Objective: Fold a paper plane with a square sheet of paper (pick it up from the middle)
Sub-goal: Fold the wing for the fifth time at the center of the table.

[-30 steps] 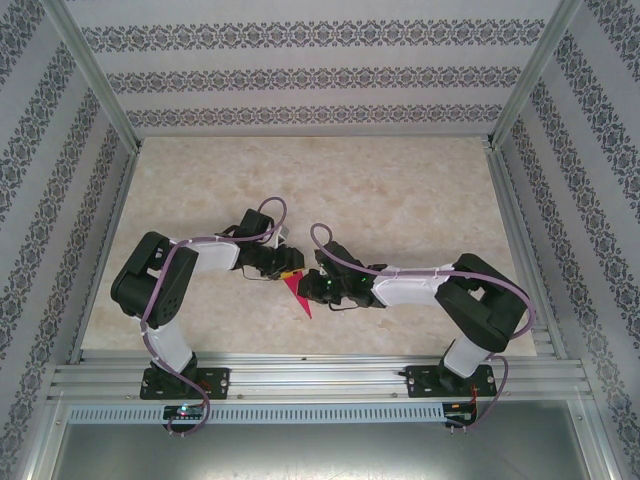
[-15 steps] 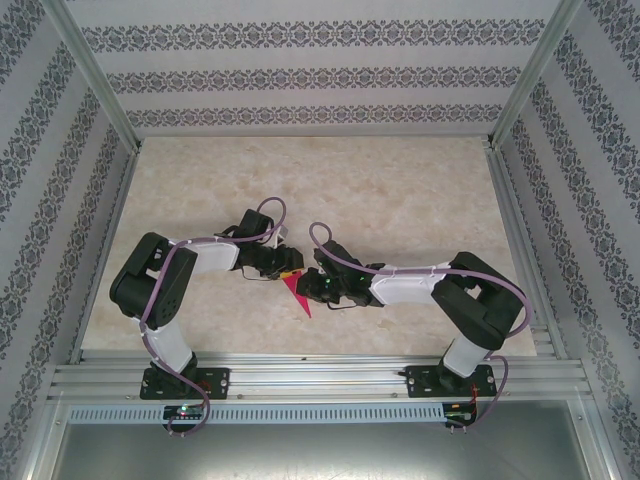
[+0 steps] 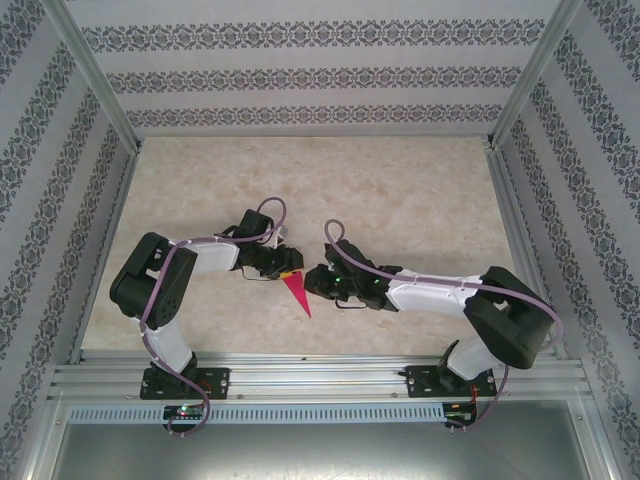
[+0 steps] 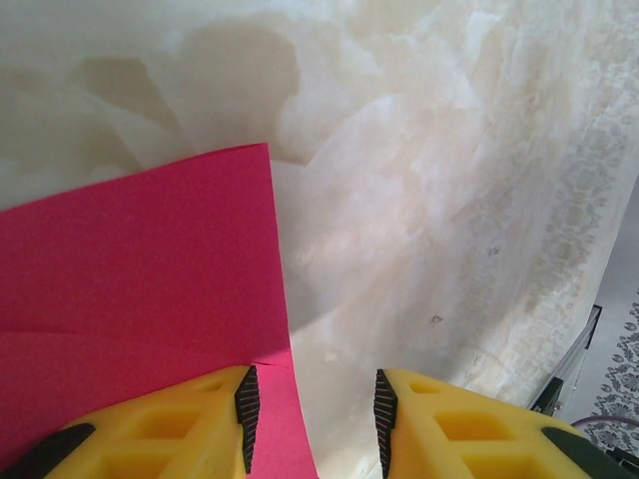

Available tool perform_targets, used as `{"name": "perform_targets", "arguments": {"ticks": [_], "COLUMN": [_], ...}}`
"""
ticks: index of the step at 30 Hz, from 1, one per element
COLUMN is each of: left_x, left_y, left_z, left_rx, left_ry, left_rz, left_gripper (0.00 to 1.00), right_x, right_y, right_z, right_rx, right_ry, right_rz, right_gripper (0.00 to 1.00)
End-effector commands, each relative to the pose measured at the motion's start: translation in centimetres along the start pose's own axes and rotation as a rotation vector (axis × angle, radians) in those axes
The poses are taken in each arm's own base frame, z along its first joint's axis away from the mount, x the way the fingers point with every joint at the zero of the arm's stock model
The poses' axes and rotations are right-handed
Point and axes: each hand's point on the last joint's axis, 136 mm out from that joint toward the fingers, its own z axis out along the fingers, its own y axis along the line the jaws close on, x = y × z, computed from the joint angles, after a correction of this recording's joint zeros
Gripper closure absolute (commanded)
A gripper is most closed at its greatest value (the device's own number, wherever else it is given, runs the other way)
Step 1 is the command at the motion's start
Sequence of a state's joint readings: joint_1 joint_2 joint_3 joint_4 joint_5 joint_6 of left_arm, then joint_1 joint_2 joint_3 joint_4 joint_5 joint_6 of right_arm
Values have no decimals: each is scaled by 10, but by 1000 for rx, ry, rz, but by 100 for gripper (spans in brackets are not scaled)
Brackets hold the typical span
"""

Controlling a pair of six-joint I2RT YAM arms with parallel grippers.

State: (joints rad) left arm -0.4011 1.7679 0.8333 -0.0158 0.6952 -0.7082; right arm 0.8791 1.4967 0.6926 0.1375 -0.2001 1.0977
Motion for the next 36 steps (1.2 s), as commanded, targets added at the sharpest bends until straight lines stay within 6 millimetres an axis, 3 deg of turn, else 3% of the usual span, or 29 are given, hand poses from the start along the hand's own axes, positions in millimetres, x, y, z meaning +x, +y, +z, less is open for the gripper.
{"name": "perform_targets", "arguments": {"ticks": [1,7,13,17,22,31,36], "left_x": [10,-2,-4,-2,1,1,-2], "left_y": [33,22,17,15,16,14,12], "left_z": [3,1,-3,-3,-4,-5,-5], "left_rx": [-131,-152,-141,-131,-129,-121,-117], "left_ry": [4,28,10,14,22,22,18], "left_rz": [-33,1,-10,-15,-11,-1,4], "left_gripper": [60,60,60,59,59,58,58], "right_x": [-6,-3,5,9,10,30,35], "right_y": [-14,1,30,32,23,-28,-26], "right_z": [-5,5,34,50,66,80,73], "right_rx": [38,-31,-128,-117,-75,57,-29], "right_ry": [-38,-13,57,87,110,168,150], "right_rz": [20,32,35,31,21,61,103], "right_gripper": [86,88,89,89,88,89,87]}}
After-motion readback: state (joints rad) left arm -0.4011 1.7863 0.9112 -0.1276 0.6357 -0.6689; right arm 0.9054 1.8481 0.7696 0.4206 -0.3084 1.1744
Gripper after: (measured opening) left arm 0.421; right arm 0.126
